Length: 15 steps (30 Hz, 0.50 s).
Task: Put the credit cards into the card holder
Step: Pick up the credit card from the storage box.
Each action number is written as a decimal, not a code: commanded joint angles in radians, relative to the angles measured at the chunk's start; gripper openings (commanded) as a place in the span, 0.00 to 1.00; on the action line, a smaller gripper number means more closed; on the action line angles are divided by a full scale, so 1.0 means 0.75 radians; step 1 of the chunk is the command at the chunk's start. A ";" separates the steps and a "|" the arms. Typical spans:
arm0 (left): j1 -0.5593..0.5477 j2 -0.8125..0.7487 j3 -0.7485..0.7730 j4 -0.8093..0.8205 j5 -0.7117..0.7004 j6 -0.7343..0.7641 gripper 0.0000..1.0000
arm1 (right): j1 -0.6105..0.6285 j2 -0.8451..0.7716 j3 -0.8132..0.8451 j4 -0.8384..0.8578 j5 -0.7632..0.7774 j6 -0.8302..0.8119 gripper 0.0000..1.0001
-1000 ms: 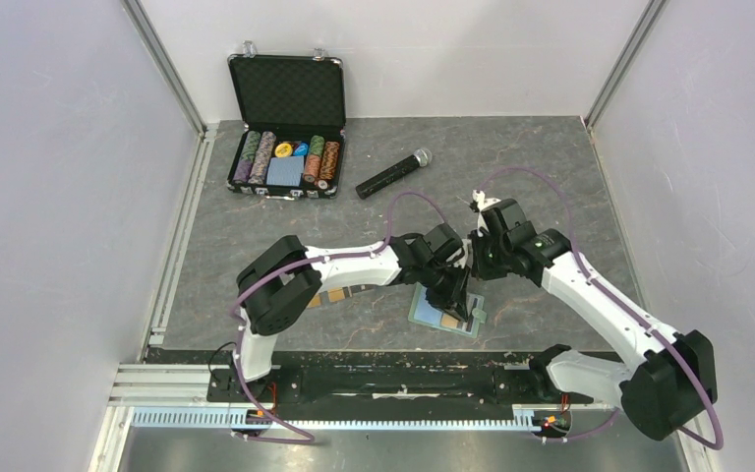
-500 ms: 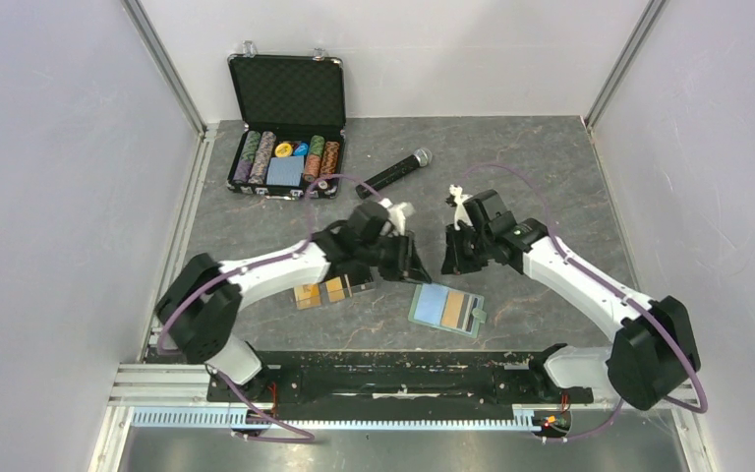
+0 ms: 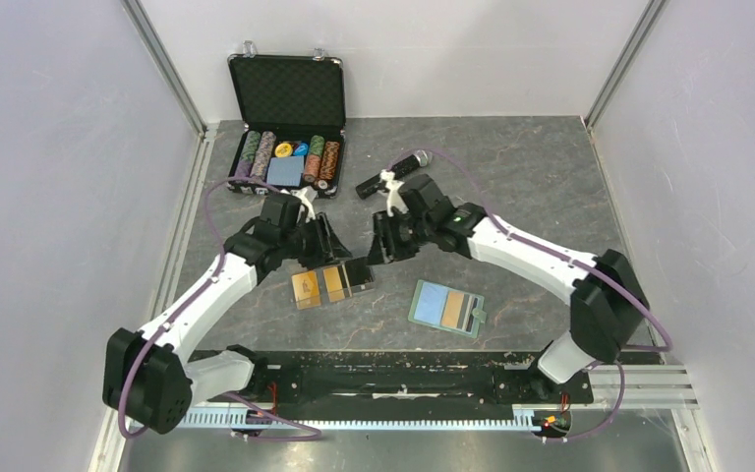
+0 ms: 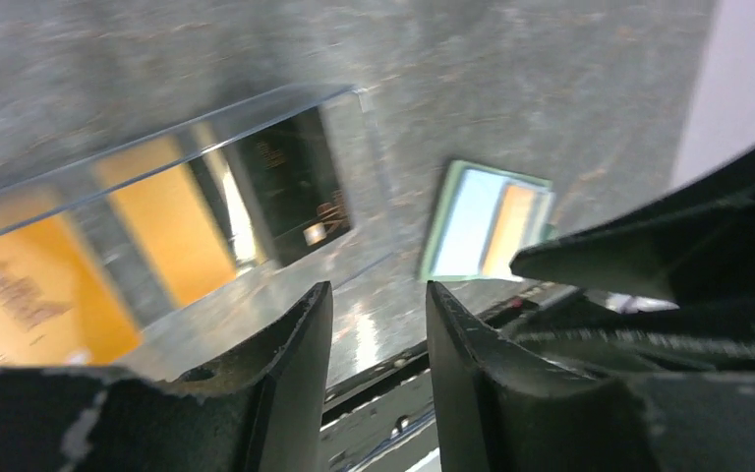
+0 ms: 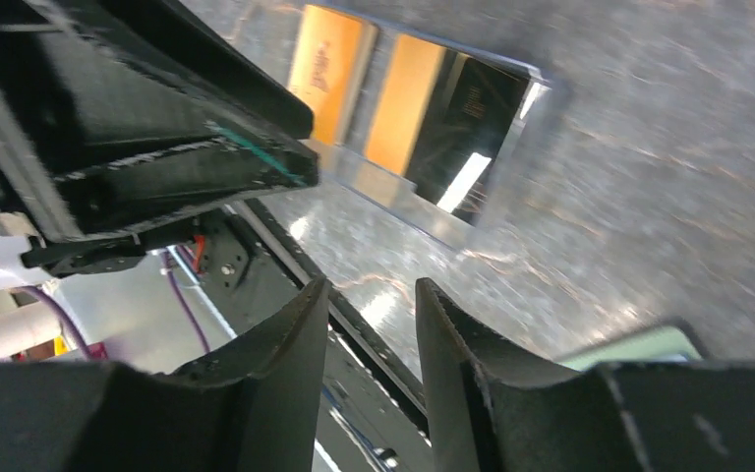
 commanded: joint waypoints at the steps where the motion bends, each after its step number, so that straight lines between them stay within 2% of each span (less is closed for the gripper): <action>1: 0.026 -0.012 0.143 -0.424 -0.277 0.202 0.47 | 0.103 0.121 0.141 0.119 -0.055 0.077 0.42; 8: 0.032 0.029 0.235 -0.617 -0.526 0.285 0.47 | 0.214 0.316 0.214 0.240 -0.101 0.153 0.49; 15: 0.072 0.059 0.217 -0.655 -0.614 0.286 0.47 | 0.244 0.537 0.347 0.302 -0.151 0.209 0.50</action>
